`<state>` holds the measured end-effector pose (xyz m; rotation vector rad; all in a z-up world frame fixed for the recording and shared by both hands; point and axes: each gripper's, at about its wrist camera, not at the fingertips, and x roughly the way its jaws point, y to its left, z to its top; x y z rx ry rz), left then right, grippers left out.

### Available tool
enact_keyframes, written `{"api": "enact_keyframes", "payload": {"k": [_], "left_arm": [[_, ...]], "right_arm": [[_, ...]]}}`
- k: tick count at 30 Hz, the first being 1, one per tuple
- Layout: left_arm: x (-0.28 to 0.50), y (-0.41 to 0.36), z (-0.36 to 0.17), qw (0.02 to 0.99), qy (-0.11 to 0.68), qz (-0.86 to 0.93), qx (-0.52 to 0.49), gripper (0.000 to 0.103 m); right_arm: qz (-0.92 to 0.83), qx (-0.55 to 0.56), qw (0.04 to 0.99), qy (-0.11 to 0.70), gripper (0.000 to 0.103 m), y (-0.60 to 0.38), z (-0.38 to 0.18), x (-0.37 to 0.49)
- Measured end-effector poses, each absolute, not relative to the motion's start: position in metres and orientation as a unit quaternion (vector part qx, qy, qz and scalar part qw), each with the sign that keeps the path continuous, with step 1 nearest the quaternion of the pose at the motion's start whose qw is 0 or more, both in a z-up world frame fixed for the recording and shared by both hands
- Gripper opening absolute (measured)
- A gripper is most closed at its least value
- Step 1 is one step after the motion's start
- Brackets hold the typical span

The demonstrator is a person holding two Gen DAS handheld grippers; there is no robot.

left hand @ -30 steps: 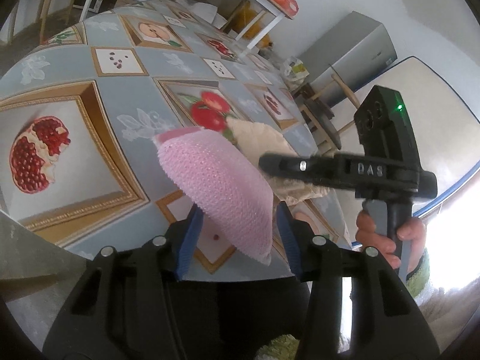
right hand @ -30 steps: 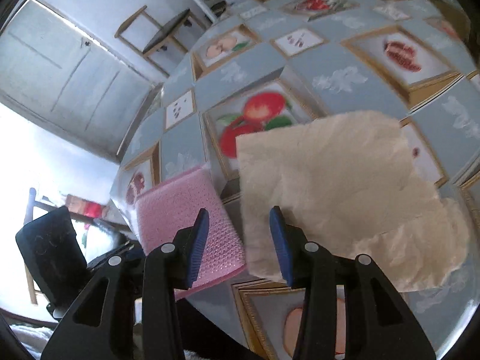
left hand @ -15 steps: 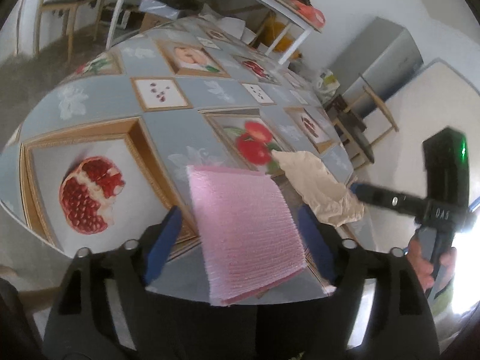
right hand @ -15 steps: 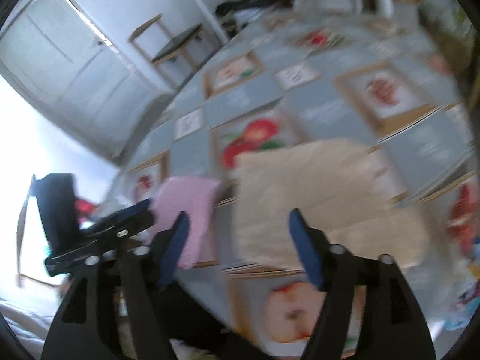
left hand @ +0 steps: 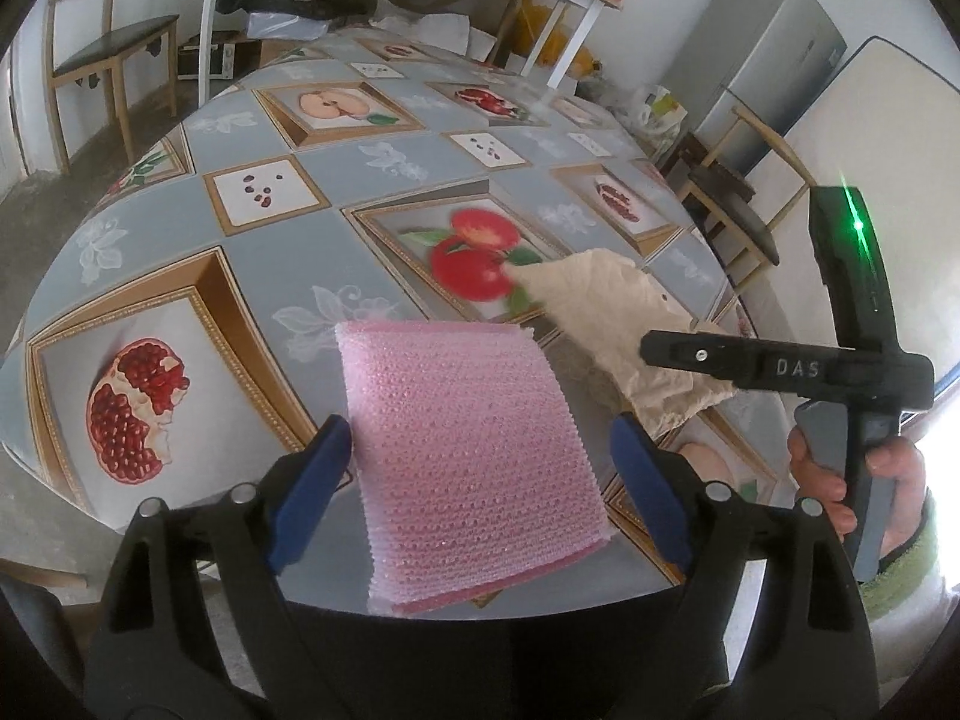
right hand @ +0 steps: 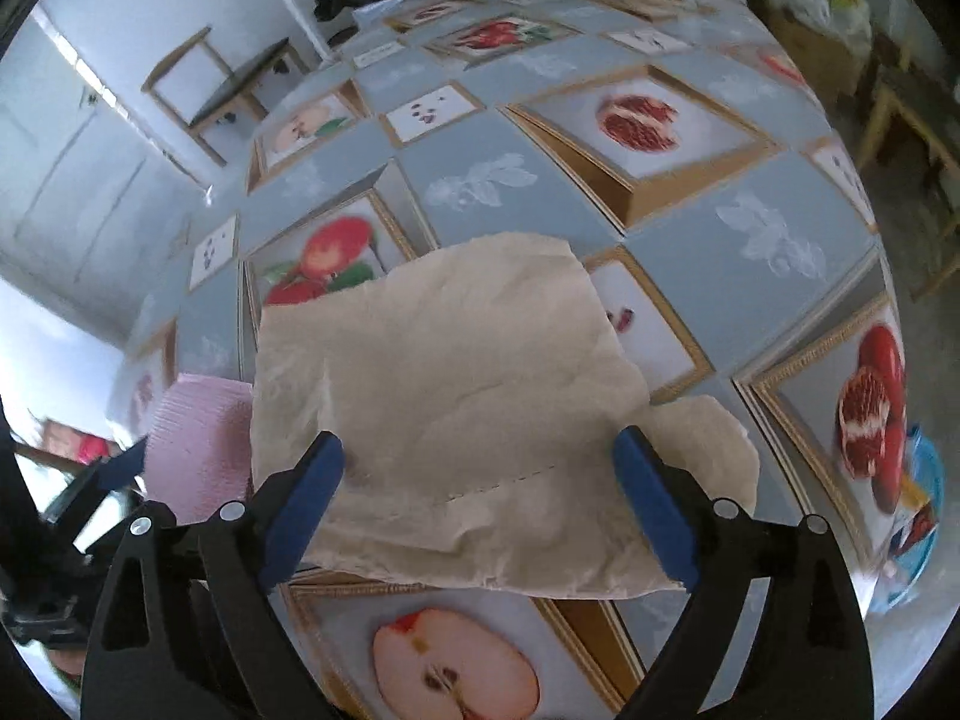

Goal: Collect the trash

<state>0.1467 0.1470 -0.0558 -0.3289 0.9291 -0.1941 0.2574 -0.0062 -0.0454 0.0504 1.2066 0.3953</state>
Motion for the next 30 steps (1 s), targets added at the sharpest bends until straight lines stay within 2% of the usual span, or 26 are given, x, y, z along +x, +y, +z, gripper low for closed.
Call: {"api": "enact_keyframes", "payload": {"k": [9,14,16,24,30], "left_arm": [[0.148,0.146,-0.059,0.873,0.452,-0.092,-0.160,0.084],[0.150,0.145,-0.061,0.871,0.456,-0.090,-0.160,0.084],[0.150,0.145,-0.061,0.871,0.456,-0.090,-0.159,0.084],[0.155,0.139,-0.066,0.868,0.468,-0.077,-0.150,0.084],[0.157,0.125,-0.068,0.873,0.472,-0.060,-0.104,0.084]], "right_arm": [[0.197,-0.106,0.813,0.538,0.094,0.030,-0.051,0.239],[0.203,-0.110,0.819,0.526,0.093,0.029,-0.050,0.234],[0.198,-0.107,0.822,0.523,0.089,0.026,-0.049,0.234],[0.170,-0.086,0.835,0.516,0.056,0.009,-0.044,0.232],[0.154,-0.075,0.843,0.510,0.041,0.001,-0.043,0.229]]}}
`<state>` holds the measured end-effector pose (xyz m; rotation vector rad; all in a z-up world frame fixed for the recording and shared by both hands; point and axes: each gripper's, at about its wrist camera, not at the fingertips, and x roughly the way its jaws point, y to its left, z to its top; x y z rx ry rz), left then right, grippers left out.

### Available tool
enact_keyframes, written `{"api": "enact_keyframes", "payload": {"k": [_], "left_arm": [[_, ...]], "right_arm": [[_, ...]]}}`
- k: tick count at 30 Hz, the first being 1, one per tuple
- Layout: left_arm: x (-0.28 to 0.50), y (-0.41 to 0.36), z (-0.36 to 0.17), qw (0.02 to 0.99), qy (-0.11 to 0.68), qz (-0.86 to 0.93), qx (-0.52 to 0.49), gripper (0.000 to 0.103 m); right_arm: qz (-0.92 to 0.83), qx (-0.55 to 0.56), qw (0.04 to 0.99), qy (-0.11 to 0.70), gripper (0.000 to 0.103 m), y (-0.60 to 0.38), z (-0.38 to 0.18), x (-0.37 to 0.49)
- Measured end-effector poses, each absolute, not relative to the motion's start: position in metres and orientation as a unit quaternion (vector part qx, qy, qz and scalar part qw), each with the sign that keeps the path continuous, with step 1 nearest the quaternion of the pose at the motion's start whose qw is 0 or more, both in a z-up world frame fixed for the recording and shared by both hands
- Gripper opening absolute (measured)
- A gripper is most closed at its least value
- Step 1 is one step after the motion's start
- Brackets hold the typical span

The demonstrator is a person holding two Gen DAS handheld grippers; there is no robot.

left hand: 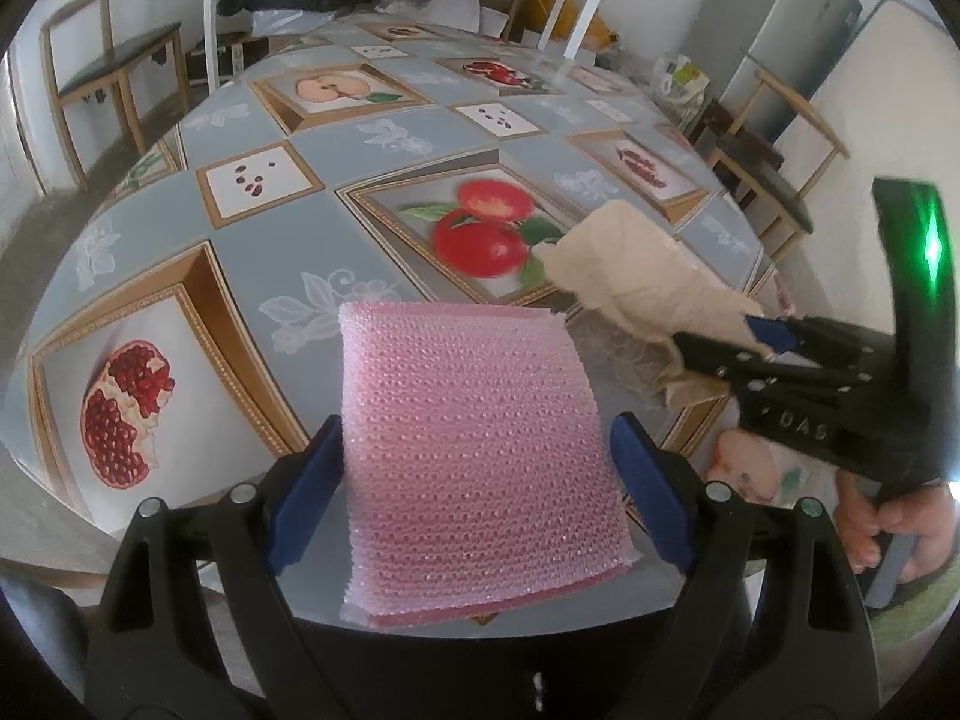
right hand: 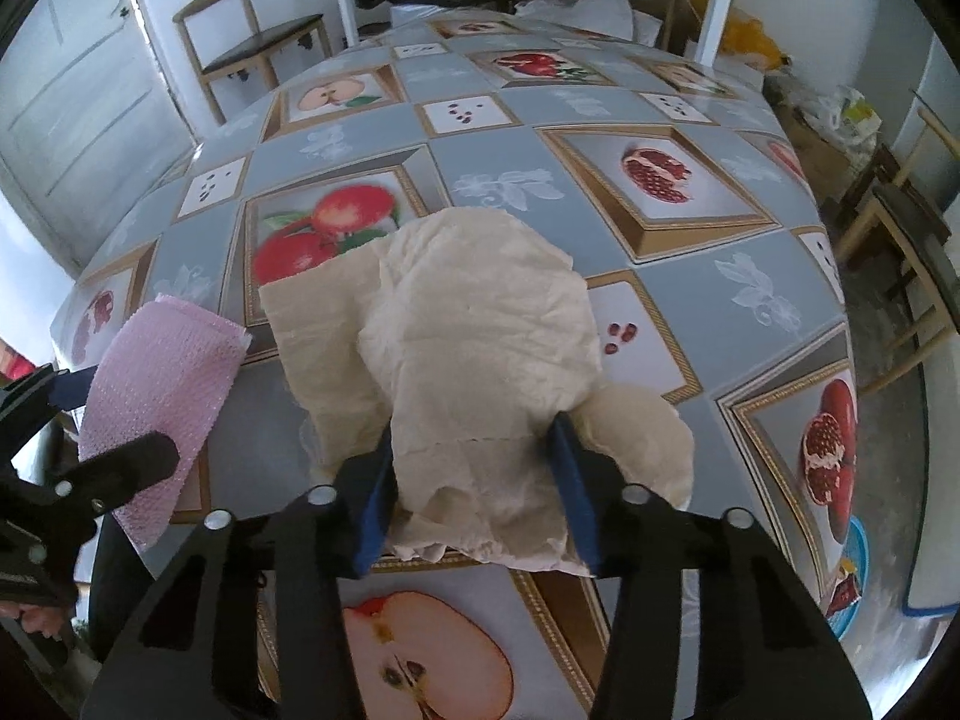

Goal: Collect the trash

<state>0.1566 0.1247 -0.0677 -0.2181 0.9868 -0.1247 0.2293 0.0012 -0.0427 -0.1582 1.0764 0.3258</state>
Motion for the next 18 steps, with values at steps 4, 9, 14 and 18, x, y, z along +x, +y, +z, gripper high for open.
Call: {"api": "enact_keyframes", "payload": {"k": [4,9,14,18], "left_arm": [[0.158,0.116,-0.069,0.876,0.475,-0.046,-0.072,0.084],[0.157,0.109,-0.070,0.879,0.473,-0.036,-0.046,0.083],[0.155,0.107,-0.069,0.883,0.467,-0.034,-0.036,0.079],[0.152,0.106,-0.066,0.886,0.461,-0.031,-0.031,0.078]], "right_arm": [[0.145,-0.068,0.848,0.506,0.033,-0.004,-0.042,0.228],[0.134,-0.052,0.852,0.503,0.019,-0.012,-0.042,0.228],[0.130,-0.041,0.855,0.501,0.013,-0.020,-0.042,0.226],[0.130,-0.032,0.854,0.503,0.011,-0.026,-0.041,0.223]]}}
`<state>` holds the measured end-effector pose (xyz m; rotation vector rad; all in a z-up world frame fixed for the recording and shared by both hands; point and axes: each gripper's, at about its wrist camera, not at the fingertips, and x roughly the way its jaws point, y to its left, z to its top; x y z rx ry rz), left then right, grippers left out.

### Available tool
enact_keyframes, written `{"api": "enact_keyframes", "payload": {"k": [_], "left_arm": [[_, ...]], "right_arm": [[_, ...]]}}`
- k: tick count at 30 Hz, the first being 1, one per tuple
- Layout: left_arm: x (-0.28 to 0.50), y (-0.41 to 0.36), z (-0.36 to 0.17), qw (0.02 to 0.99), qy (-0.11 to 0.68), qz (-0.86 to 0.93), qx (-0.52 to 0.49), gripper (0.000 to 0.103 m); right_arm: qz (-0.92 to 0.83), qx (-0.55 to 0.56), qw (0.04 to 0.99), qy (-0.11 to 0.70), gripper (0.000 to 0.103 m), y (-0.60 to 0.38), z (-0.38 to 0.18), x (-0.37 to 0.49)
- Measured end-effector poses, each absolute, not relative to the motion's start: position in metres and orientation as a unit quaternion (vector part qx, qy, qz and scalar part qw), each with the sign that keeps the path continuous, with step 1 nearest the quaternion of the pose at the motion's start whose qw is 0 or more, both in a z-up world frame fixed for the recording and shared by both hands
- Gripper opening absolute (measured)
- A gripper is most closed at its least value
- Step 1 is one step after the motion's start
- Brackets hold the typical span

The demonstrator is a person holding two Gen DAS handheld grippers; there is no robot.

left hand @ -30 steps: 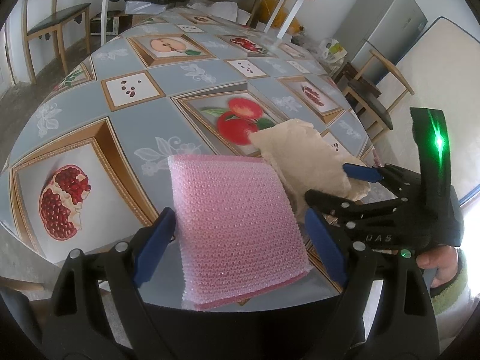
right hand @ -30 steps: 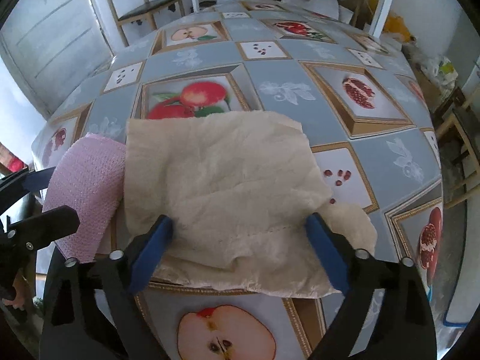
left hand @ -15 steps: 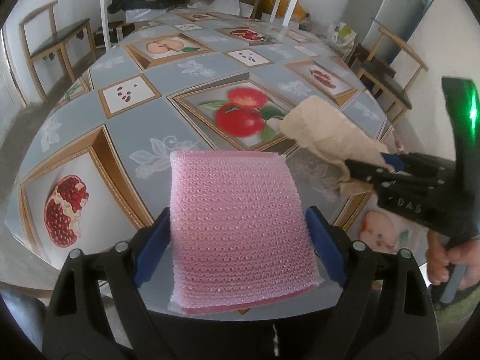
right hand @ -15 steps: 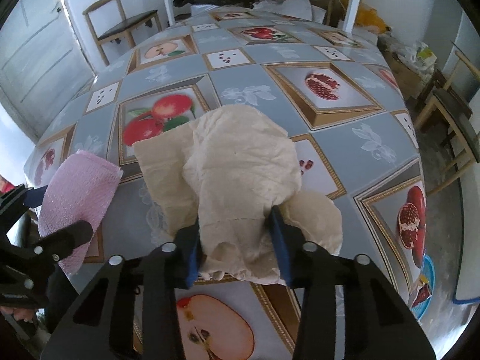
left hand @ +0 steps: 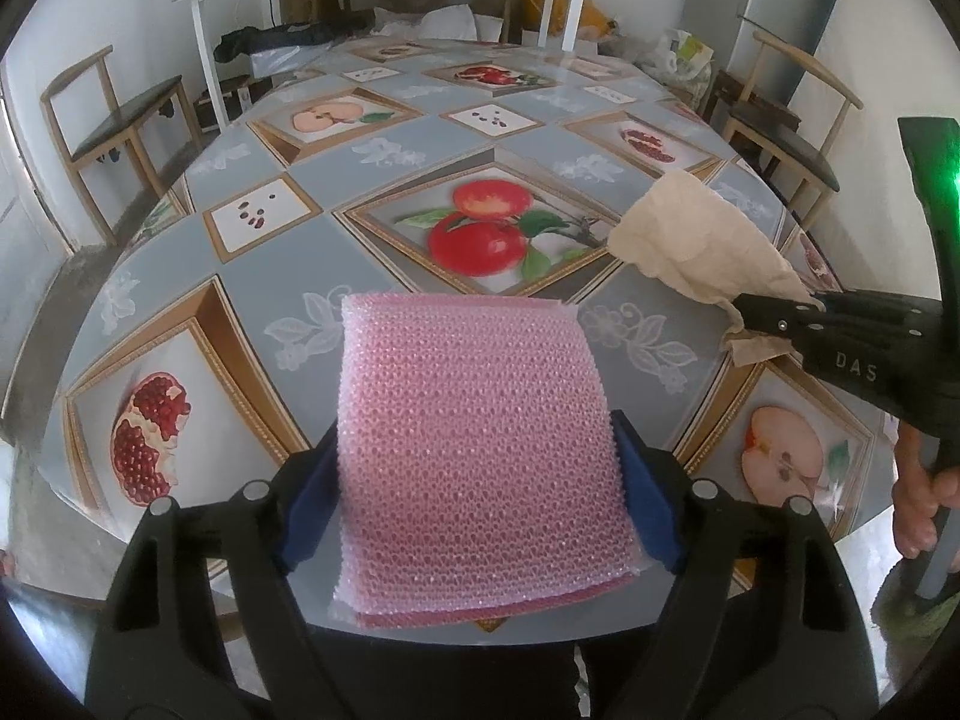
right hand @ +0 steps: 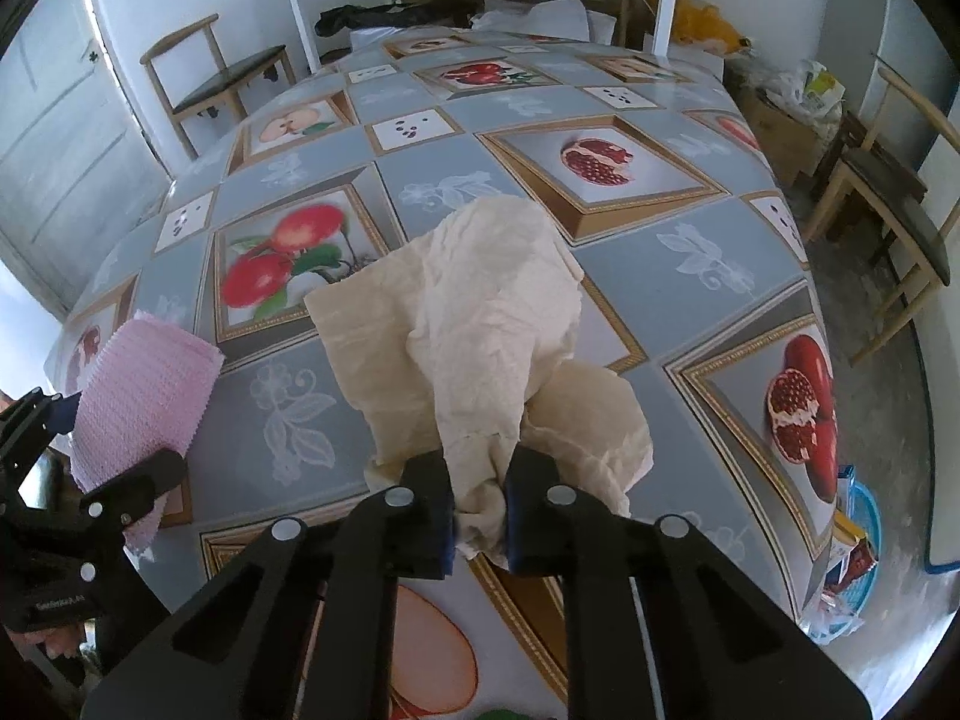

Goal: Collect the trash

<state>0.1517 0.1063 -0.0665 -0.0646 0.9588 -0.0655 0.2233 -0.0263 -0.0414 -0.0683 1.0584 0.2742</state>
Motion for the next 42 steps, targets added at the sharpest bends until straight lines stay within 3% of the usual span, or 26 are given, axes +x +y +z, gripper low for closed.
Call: {"api": "enact_keyframes", "payload": {"k": [27,35,42], "left_arm": [[0.135,0.069,-0.009,0.913,0.394,-0.096,-0.044,0.077],[0.148,-0.005,0.021,0.898,0.383,-0.215,-0.020,0.077],[0.174,-0.123,0.035,0.845,0.406,-0.347,0.000,0.077]], "right_arm": [[0.139,0.127,0.869,0.458,0.010,-0.119,-0.001,0.183],[0.089,0.226,0.877,0.415,0.010,-0.200,0.002,0.126],[-0.103,0.324,0.874,0.348,0.010,-0.355,-0.001,0.056]]}}
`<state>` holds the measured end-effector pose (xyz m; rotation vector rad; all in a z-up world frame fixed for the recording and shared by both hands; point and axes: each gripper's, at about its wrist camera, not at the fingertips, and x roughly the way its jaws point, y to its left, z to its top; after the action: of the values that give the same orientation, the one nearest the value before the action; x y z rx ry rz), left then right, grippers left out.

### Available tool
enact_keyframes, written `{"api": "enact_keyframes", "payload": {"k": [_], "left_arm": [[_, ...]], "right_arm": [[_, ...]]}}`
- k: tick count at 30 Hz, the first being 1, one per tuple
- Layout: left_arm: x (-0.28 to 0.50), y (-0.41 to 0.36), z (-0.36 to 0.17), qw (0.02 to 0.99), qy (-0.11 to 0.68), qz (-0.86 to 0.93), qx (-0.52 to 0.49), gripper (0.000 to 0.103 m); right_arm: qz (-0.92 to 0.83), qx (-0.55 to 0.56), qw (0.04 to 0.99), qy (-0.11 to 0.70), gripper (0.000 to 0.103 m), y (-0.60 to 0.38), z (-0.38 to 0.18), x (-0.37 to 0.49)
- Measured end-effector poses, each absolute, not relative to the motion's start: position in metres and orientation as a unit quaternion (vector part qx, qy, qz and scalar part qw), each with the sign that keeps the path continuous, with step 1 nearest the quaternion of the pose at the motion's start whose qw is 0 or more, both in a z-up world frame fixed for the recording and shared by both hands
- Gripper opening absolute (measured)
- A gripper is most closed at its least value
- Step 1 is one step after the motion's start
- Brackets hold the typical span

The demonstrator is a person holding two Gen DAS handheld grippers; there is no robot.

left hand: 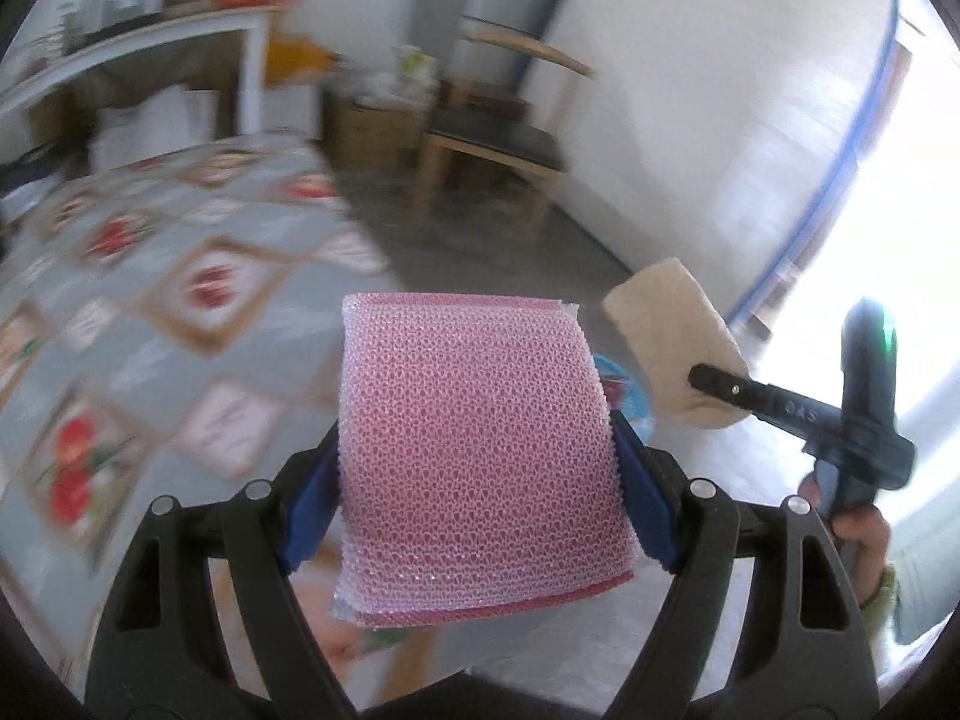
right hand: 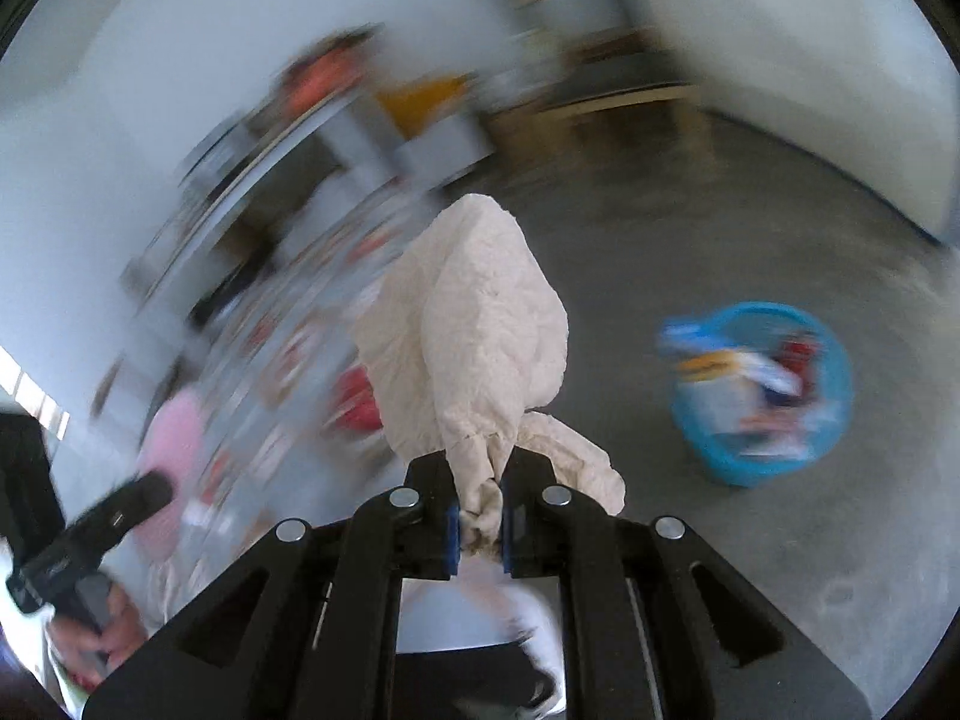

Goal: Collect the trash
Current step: 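Carry the pink pad and beige cloth to the wastebasket and release both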

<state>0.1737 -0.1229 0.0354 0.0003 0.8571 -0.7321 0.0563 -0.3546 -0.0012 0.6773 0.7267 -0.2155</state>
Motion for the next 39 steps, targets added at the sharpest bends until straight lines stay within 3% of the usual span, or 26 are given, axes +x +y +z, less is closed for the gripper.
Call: {"api": "enact_keyframes", "payload": {"k": [9,18,20,22,23,27,30,39], "left_arm": [[0.209,-0.305,0.004,0.751,0.487,-0.444,0.043,0.077],[0.251,-0.443,-0.073,0.701,0.556,-0.441,0.070,0.078],[0.260,-0.466,-0.086,0.702,0.559,-0.438,0.067,0.084],[0.268,-0.478,-0.098,0.705,0.559,-0.431,0.065,0.087],[0.273,-0.481,-0.105,0.708,0.561,-0.423,0.063,0.089],[0.280,-0.479,-0.131,0.688,0.600,-0.407,0.036,0.089],[0.283,-0.465,-0.133,0.681,0.604,-0.413,0.023,0.089],[0.280,-0.417,-0.083,0.702,0.560,-0.440,-0.006,0.089]], "right_arm": [[-0.225,0.408,0.800,0.377,0.010,-0.465,-0.086,0.014],[-0.262,0.450,0.757,0.396,0.013,-0.515,-0.170,0.056],[-0.271,0.454,0.752,0.393,0.015,-0.528,-0.187,0.069],[-0.278,0.450,0.749,0.400,0.035,-0.538,-0.211,0.083],[-0.281,0.450,0.743,0.407,0.050,-0.542,-0.222,0.085],[-0.272,0.466,0.728,0.424,0.052,-0.546,-0.255,0.091],[-0.268,0.472,0.734,0.408,0.062,-0.544,-0.255,0.086],[-0.268,0.515,0.746,0.326,0.064,-0.555,-0.232,0.043]]}}
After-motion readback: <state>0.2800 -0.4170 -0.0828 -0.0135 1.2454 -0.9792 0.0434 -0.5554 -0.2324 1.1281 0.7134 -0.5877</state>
